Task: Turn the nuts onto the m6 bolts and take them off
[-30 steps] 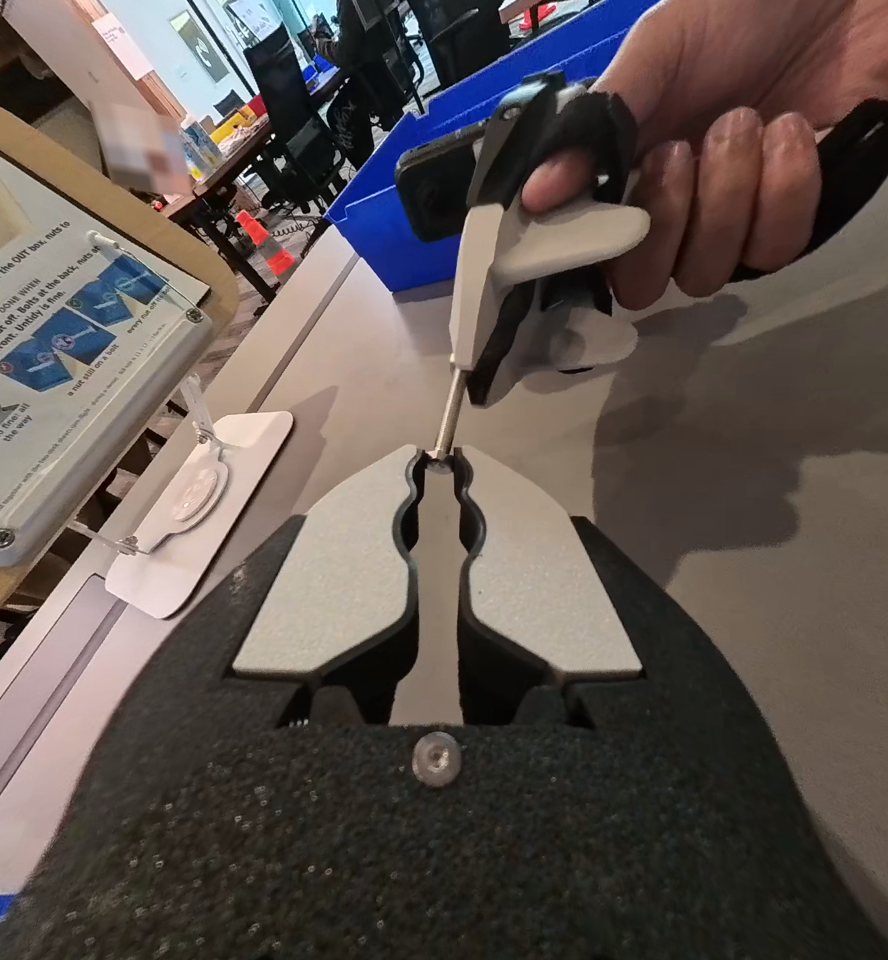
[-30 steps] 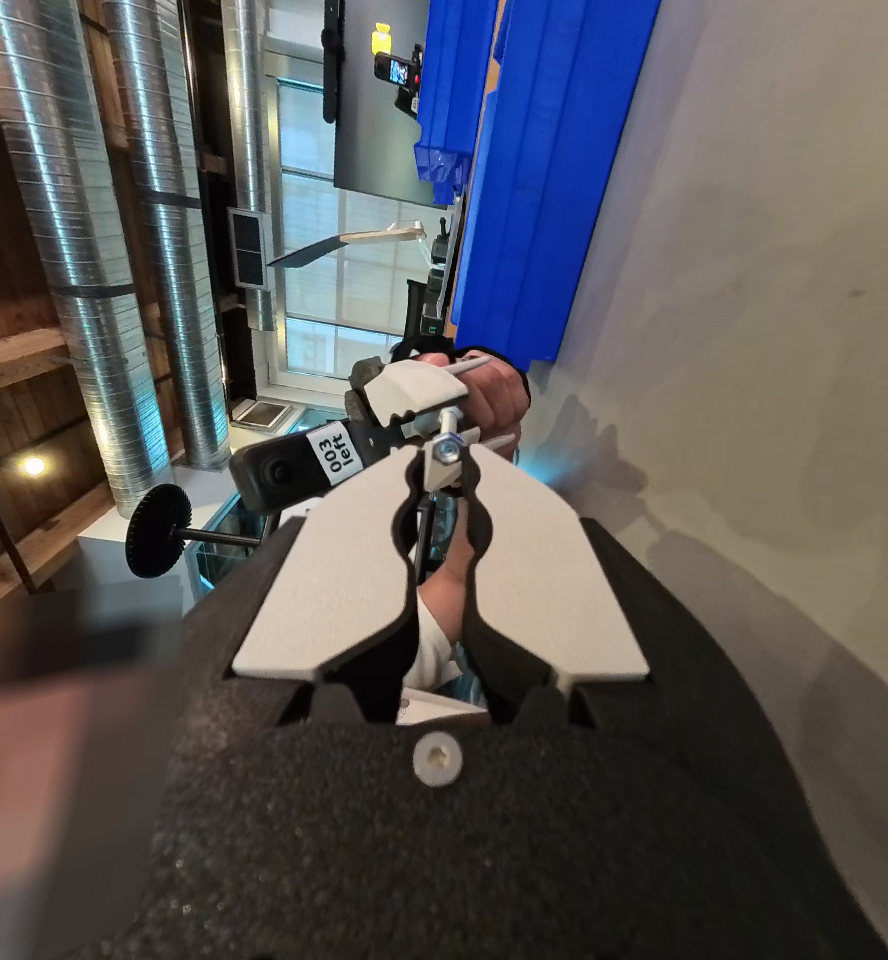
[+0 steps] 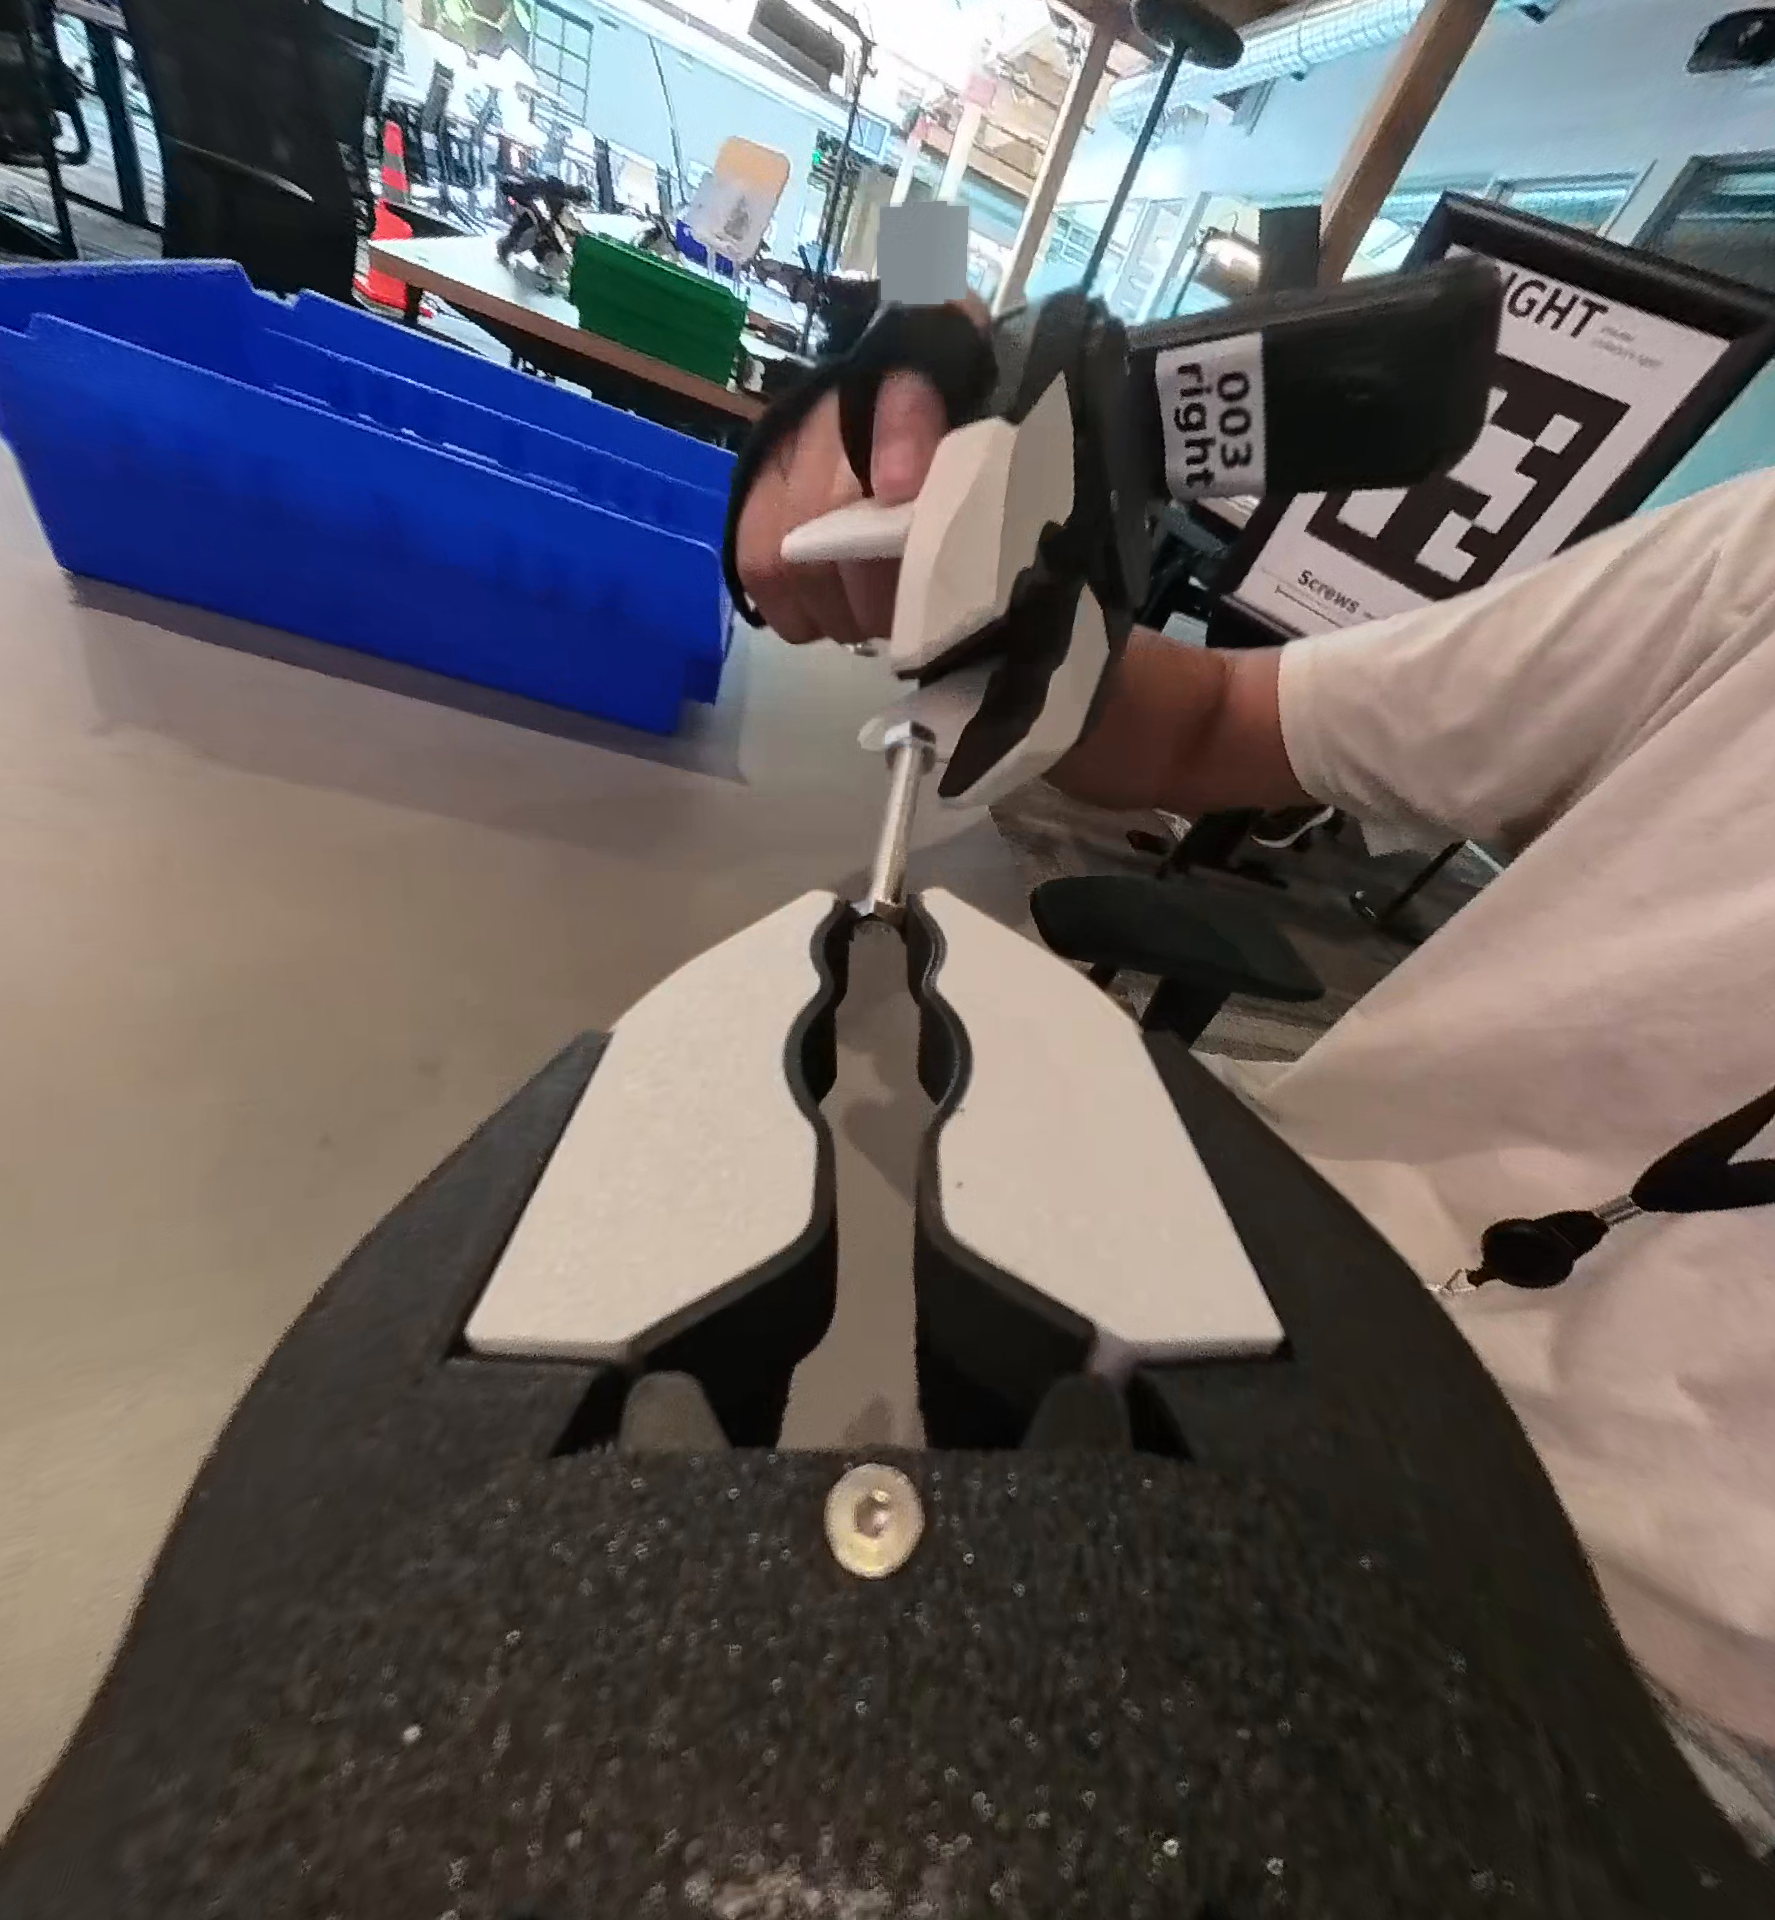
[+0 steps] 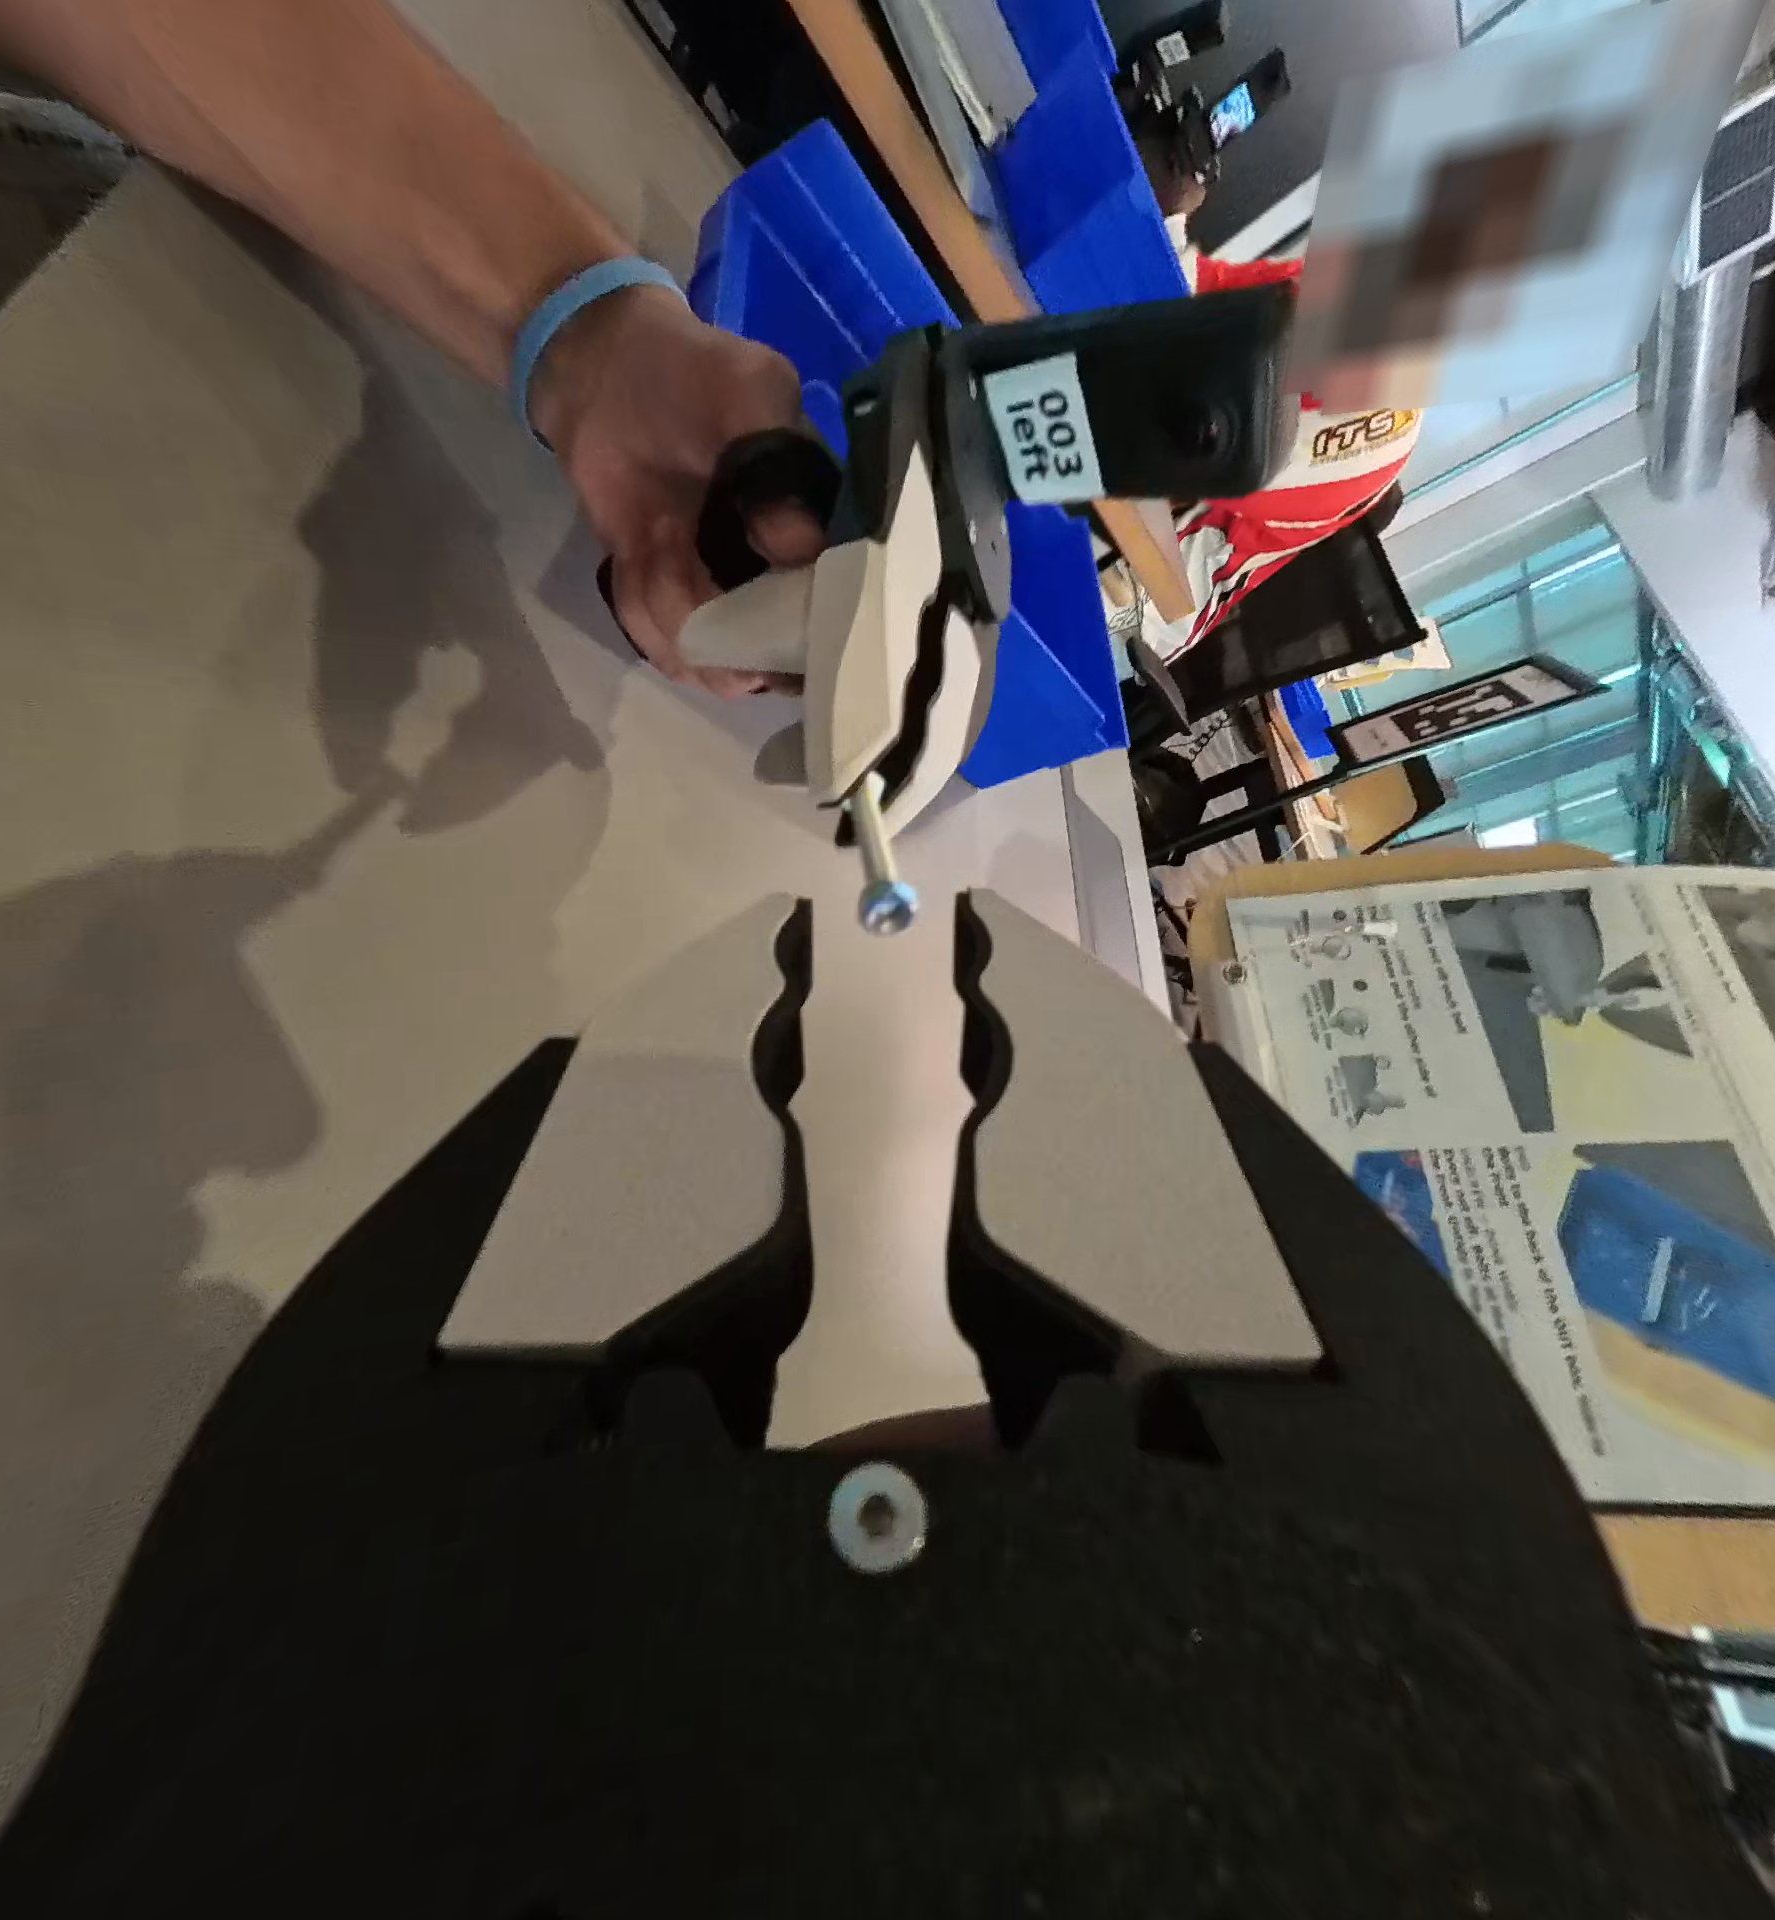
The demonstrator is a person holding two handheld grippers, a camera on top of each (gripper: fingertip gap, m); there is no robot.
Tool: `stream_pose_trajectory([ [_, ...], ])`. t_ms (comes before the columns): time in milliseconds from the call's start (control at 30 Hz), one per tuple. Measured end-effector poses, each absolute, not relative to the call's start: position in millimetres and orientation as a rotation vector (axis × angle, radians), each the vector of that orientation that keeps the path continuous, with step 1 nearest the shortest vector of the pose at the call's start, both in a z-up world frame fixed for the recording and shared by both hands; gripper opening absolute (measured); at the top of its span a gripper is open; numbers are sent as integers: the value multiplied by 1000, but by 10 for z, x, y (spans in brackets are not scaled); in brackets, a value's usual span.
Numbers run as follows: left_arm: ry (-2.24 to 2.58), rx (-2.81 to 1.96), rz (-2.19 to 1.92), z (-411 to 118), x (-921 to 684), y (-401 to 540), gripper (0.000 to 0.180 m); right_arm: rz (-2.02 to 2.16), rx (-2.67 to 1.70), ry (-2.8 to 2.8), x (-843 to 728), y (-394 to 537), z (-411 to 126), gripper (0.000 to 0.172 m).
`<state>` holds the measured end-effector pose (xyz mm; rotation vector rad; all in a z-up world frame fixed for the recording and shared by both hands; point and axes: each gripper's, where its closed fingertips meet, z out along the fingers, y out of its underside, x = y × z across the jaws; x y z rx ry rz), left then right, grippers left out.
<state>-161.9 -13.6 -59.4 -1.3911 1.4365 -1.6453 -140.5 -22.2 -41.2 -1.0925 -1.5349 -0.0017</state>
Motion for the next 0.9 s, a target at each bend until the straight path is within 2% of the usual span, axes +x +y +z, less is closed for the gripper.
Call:
stream_pose_trajectory([
  [100, 1457, -1380, -1657, -598, -1606, -185, 10, 5, -1100, -1571, -1448, -214, -442, 25],
  [167, 1464, -1386, -1646, -613, -1594, -188, 10, 6, -1106, -1595, -1463, -208, -485, 11],
  [333, 1435, -1361, -1623, -562, -1619, -148, 10, 196, -1253, -1502, -1480, -167, -483, 10],
  [500, 1426, -1338, -1517, -557, -1615, -91, 10, 765, -1566, -1235, -1496, -130, -441, 10],
  [767, 1415, -1359, -1287, -647, -1581, 62, 10, 1611, -1968, -474, -1459, 10, -534, 10],
  [867, 1395, -1349, -1332, -597, -1578, 48, 10, 1599, -1863, -519, -1448, -8, -450, 14],
  [900, 1393, -1349, -1351, -587, -1583, 41, 10, 1521, -1818, -575, -1432, -4, -419, 29],
])
